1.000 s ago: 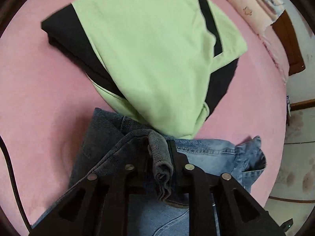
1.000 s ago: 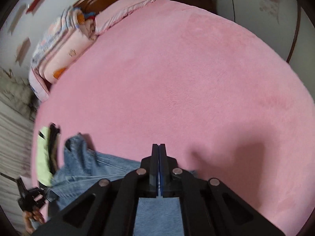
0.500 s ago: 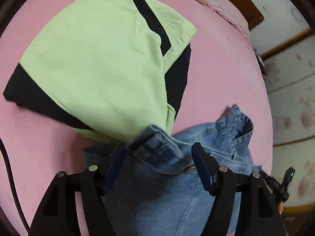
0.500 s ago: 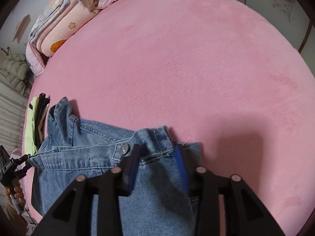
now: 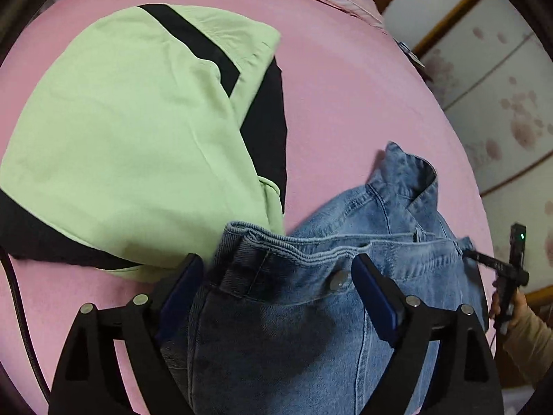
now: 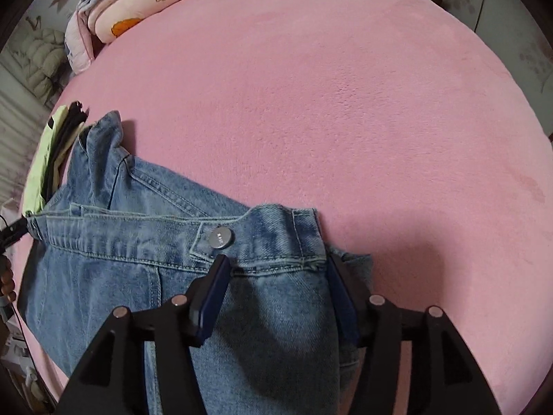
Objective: Fold large clothes
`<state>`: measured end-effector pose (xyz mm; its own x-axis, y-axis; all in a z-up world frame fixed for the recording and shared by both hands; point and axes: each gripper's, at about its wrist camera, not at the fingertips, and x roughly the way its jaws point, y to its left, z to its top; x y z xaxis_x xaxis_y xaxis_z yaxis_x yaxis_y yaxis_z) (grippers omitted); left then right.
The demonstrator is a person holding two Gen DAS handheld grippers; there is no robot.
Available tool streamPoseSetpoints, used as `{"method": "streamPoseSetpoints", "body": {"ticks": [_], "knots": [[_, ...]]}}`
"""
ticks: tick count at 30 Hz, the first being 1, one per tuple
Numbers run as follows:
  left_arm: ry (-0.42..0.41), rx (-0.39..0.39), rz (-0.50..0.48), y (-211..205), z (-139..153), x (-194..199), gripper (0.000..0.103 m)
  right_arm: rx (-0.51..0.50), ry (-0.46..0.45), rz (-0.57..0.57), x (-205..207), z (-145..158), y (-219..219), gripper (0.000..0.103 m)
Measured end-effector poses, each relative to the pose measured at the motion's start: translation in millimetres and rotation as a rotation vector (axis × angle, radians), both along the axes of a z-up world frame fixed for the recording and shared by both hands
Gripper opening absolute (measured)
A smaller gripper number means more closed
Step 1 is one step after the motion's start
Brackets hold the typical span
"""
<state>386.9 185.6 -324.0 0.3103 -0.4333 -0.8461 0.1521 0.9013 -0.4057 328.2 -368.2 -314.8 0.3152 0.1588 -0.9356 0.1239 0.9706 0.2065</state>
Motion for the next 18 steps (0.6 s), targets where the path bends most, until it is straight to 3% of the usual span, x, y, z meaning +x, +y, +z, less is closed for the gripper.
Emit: {"method": "streamPoseSetpoints", "body": {"ticks": [4,7,9,11,14,18], "knots": [[0.005,-0.049,-0.026,7.8,5.7,-0.2,0.086,0.116,-0.022,-0.101,1.9,-0.9,-19.7,0.057],[-0.028,0.022,-0.034,3.0,3.6,1.3,0.086,0.097,-0.014,-0.076,3.4,-3.6,-17.8,0.055],[-0.053,0.066,-0.038,-4.2,-1.5,3.9,0.075,0.05,-0.01,-0.032,3.8,-2.7,-11.0,0.052],[-0.051,0.101,-0.03,-9.7,-5.6,7.2,0.057,0.031,-0.007,-0.009,1.4,-0.4,-5.4,0.045],[-0.066,0.187,-0.021,-21.7,-6.1,7.1,0.043,-0.019,-0.018,0.038,-0.3,7.3,6.9,0.03],[-0.13,0.276,-0.003,-33.8,13.4,-6.0,0.024,-0.153,-0.098,0.094,-11.2,34.9,29.1,0.025]]}}
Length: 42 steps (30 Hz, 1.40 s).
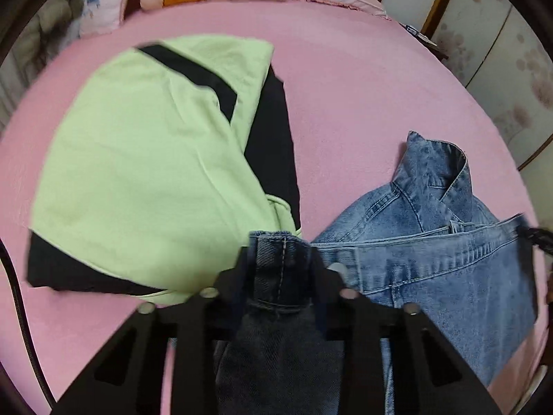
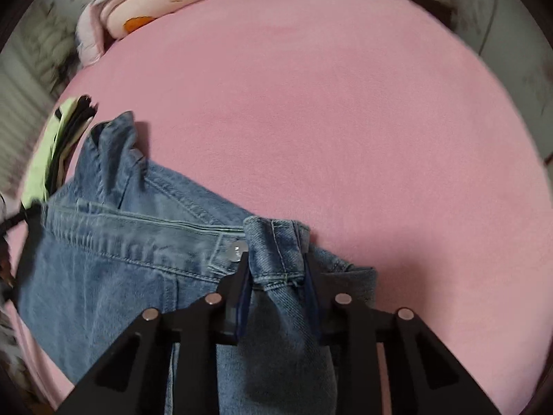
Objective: Fold large clothes
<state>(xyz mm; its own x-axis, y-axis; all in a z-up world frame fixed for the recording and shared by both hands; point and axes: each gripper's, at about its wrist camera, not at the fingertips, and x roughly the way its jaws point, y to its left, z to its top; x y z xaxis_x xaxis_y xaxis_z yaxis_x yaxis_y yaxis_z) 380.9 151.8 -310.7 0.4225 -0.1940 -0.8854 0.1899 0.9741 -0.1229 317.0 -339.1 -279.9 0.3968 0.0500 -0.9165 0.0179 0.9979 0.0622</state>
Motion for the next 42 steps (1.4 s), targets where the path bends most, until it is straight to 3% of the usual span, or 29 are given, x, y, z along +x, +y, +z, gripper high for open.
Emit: {"method": "streamPoseSetpoints", "body": {"ticks": [5,8,12,16,18,19,21,24,25,26,28,32,34,37,39,42], "knots": [[-0.161,0.095,0.025,-24.2,39.5,-15.3,0.018,-0.048,-0.168,-0.037,-14.4,47.1,5.9,0.025],[-0.189,0.108,0.069,-29.5,40.4,-6.5,0.018,-0.077,-0.213,-0.075,-13.5,52.8,-0.7,0.025],[-0.13,0.177,0.116,-30.7,-3.6,5.9,0.019,-0.083,-0.154,-0.107,3.3,12.5,-2.5,0.025],[-0.171,0.237,0.111,-38.2,-23.2,0.3,0.022,-0.156,-0.061,-0.103,13.5,-42.0,7.3,0.027],[-0.173,0.205,0.139,-33.2,-20.7,1.0,0.029,-0.147,-0.066,-0.153,11.4,-39.4,2.3,0.032],[-0.166,0.189,0.156,-28.2,-16.9,1.3,0.038,-0.134,-0.06,-0.179,10.8,-33.6,0.5,0.032],[-0.16,0.158,0.171,-19.8,-1.6,-1.3,0.043,-0.138,-0.066,-0.194,7.6,-17.5,3.1,0.035],[-0.218,0.158,0.172,-22.0,35.1,-23.3,0.049,-0.233,-0.134,-0.171,-9.5,19.1,23.7,0.035],[-0.243,0.149,0.181,-23.3,46.8,-34.0,0.062,-0.248,-0.165,-0.154,-19.5,33.8,34.7,0.035],[-0.283,0.143,0.208,-26.0,63.7,-52.5,0.074,-0.24,-0.193,-0.133,-30.2,46.9,45.5,0.035],[-0.32,0.121,0.267,-31.7,82.3,-85.4,0.085,-0.179,-0.233,-0.09,-54.8,69.7,73.3,0.036],[-0.257,0.028,0.301,-55.0,81.3,-151.1,0.086,-0.03,-0.209,0.033,-91.0,75.4,135.5,0.038],[-0.235,0.09,0.295,-71.9,62.8,-177.4,0.086,-0.005,-0.187,0.092,-104.7,58.6,175.6,0.038],[-0.224,0.275,0.27,-89.2,28.4,-199.3,0.086,0.022,-0.103,0.153,-118.5,23.8,206.6,0.038],[-0.214,0.377,0.261,-84.6,8.5,-202.8,0.086,-0.025,-0.082,0.165,-130.6,4.0,208.0,0.038],[-0.201,0.457,0.303,-51.2,-7.3,-205.5,0.086,-0.131,-0.063,0.085,-140.1,-15.6,172.5,0.037]]}}
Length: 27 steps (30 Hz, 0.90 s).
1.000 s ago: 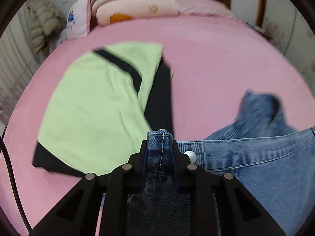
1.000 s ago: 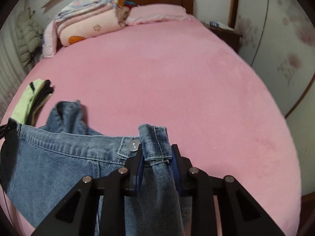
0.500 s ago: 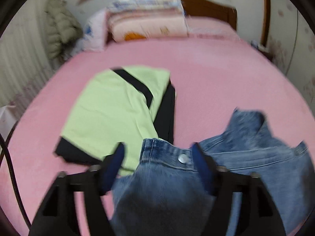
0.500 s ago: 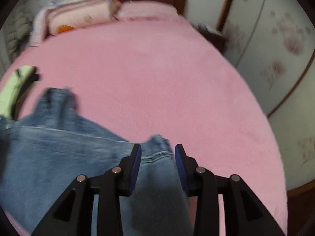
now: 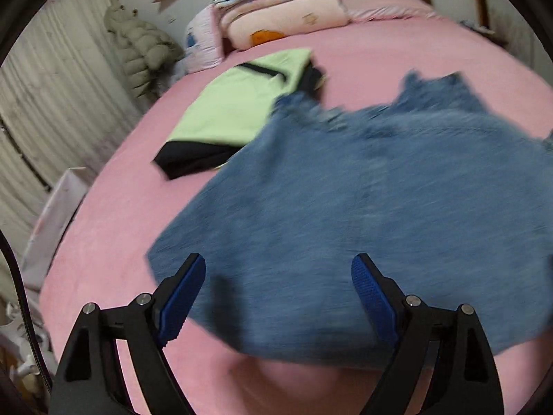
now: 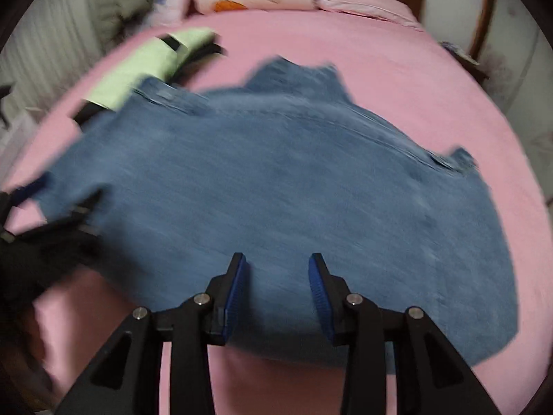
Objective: Fold large clothes
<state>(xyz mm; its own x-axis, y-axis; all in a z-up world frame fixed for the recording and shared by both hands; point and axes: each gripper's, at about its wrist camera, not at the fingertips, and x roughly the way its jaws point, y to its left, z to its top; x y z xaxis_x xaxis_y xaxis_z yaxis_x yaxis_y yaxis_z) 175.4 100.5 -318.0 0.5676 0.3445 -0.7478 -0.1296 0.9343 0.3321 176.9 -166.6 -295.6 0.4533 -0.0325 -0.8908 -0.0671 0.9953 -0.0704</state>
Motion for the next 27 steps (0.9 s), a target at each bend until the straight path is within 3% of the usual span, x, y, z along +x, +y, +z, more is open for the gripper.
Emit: {"method": "streamPoseSetpoints", "body": {"ticks": [4,6,8,11,15,20,24,27], "knots": [[-0.01,0.033,0.062,38.7,-11.1,0.4,0.087,-0.126,-0.028,-0.17,-16.9,0.2,-73.5,0.035],[0.007,-0.002,0.072,54.0,-16.1,1.9,0.088,-0.146,-0.031,-0.237,-26.1,2.3,-108.9,0.042],[0.011,-0.038,0.073,60.3,-20.3,1.4,0.088,-0.208,-0.016,-0.324,-33.9,0.5,-140.8,0.042],[0.016,-0.068,0.1,64.0,-25.3,3.0,0.088,-0.178,-0.014,-0.394,-44.3,-2.0,-170.3,0.042],[0.042,-0.206,0.18,79.2,-37.7,6.8,0.088,-0.187,-0.005,-0.392,-43.9,-11.2,-168.1,0.042],[0.061,-0.271,0.2,90.6,-40.9,10.1,0.094,-0.121,0.0,-0.442,-41.3,-16.3,-174.8,0.042],[0.084,-0.338,0.201,104.1,-37.8,15.3,0.094,-0.137,0.009,-0.424,-39.8,-14.3,-174.2,0.042],[0.066,-0.328,0.204,110.2,-29.0,16.4,0.094,-0.149,0.022,-0.41,-35.9,-10.9,-170.8,0.042]]}}
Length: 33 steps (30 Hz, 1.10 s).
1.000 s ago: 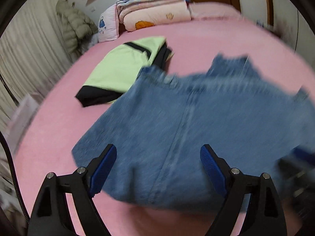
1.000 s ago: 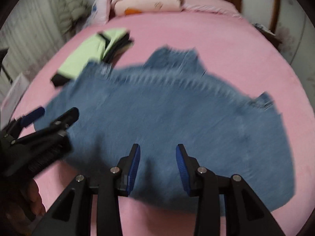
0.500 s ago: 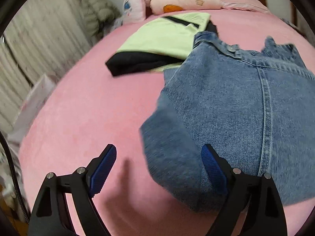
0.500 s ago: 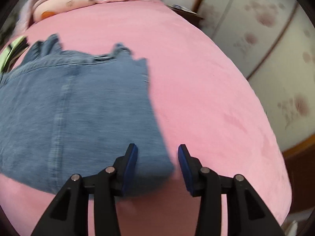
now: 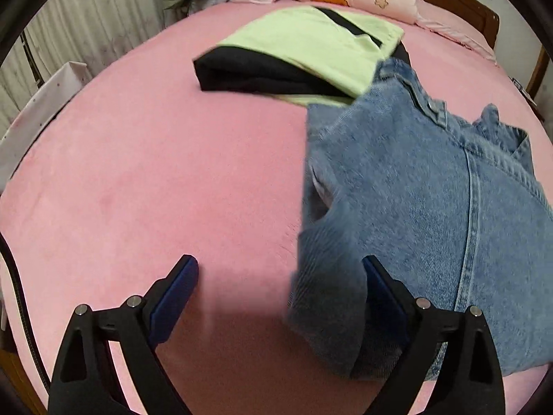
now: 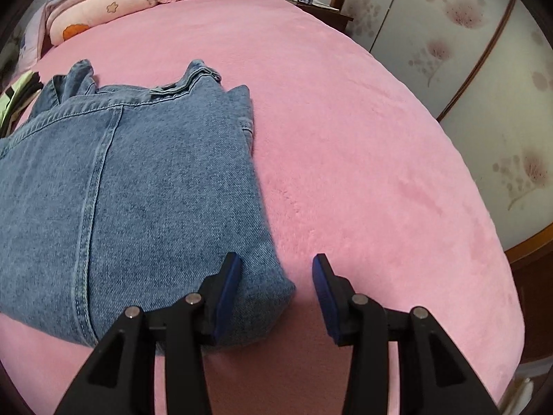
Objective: Fold large clothes
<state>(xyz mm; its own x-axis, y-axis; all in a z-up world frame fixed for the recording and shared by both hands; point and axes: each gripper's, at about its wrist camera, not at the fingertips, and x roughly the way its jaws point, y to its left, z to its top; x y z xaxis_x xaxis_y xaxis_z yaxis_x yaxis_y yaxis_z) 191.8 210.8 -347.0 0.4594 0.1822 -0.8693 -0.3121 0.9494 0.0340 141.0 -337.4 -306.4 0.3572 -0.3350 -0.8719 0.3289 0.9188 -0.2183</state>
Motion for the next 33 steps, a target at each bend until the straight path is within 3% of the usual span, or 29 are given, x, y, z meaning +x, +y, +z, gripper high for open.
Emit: {"method": "streamPoseSetpoints", "body": {"ticks": [8,14,18,21,24,28,33], "knots": [[-0.042,0.084,0.049,9.1,27.0,-8.3,0.094,0.005,0.02,-0.018,10.1,20.2,7.0,0.042],[-0.043,0.145,0.093,33.5,26.8,-17.9,0.094,0.002,0.021,0.022,10.7,36.3,30.7,0.042],[0.037,0.285,0.117,40.9,9.0,-21.2,0.089,-0.007,0.034,0.033,6.4,33.0,36.6,0.042],[0.118,0.218,0.158,61.5,-8.7,-26.4,0.081,-0.004,0.038,0.025,6.0,31.1,42.1,0.042],[0.097,0.18,0.203,74.2,-0.4,-32.9,0.081,0.002,0.04,0.029,4.9,31.3,34.8,0.042],[0.057,0.108,0.213,77.2,26.3,-31.2,0.081,0.015,0.021,0.051,6.8,43.5,39.4,0.042],[-0.012,0.034,0.147,52.3,74.9,-26.5,0.083,0.068,-0.033,0.084,8.0,75.6,57.4,0.042]]}}
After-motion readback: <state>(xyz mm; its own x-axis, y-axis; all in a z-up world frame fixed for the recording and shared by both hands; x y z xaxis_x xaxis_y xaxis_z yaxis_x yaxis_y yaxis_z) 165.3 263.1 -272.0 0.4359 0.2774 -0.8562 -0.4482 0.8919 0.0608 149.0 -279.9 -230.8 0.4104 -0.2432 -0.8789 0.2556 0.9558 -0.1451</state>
